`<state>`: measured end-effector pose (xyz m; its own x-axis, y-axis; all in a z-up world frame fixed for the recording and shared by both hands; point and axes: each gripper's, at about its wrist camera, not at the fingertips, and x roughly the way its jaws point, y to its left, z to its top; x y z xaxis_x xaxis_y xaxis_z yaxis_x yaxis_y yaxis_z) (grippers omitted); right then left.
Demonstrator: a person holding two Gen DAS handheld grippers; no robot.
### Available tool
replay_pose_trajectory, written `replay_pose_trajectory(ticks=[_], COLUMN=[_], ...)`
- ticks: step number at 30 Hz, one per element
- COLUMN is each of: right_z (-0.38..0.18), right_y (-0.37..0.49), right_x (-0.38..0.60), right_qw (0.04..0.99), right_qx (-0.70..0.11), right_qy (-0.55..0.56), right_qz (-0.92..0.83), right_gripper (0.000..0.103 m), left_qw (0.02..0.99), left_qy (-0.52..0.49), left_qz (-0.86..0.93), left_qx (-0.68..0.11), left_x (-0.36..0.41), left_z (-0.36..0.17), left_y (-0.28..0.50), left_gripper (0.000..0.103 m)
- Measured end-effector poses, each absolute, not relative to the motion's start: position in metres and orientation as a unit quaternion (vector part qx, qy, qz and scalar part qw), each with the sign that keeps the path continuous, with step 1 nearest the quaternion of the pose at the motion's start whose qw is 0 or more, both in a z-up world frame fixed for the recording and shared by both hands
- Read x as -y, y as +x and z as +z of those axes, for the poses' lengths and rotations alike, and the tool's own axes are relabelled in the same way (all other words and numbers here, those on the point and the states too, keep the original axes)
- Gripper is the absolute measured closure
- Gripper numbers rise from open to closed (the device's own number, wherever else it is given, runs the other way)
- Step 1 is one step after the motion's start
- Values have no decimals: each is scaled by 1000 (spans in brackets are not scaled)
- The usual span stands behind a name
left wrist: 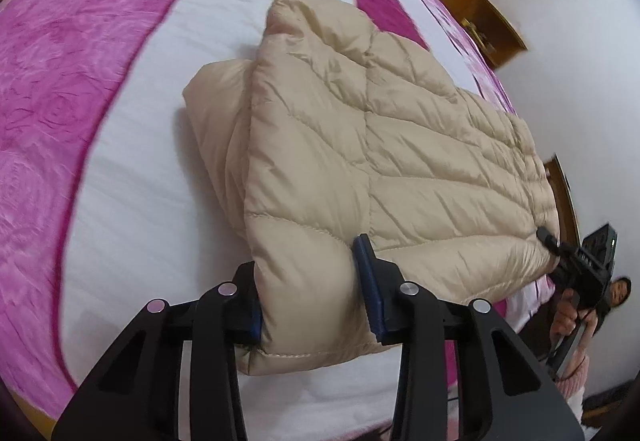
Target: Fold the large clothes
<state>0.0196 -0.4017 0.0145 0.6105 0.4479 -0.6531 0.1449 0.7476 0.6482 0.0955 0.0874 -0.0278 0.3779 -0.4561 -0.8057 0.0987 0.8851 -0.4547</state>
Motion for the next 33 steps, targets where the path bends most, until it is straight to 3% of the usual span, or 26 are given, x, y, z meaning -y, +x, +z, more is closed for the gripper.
replay_pose_trajectory(ticks=[6, 9, 14, 18, 21, 33], right_z=[22, 14, 8, 12, 12, -12], right_y=[-14, -25, -26, -29, -31, -21], right_x=[431, 441, 445, 450, 457, 455], right_qw=[831, 827, 825, 835, 835, 814], right_qx=[-442, -444, -444, -435, -432, -464], right_qy=[334, 342, 348, 337, 340, 346], right_qz=[52, 51, 47, 28, 18, 50], right_gripper=[79, 76, 62, 34, 27, 25], left_qw=[798, 805, 818, 836, 839, 820], left_qy=[-134, -107, -71, -52, -51, 3], left_qz=[-209, -203, -180, -164, -172, -254], left_qx=[-549, -546, -541, -520, -513, -512], left_x=[-46, -34, -33, -48, -47, 43], left_z=[-24, -18, 0, 22, 35, 38], left_y=[89, 92, 96, 81, 78, 86], left_gripper=[64, 57, 55, 55, 54, 50])
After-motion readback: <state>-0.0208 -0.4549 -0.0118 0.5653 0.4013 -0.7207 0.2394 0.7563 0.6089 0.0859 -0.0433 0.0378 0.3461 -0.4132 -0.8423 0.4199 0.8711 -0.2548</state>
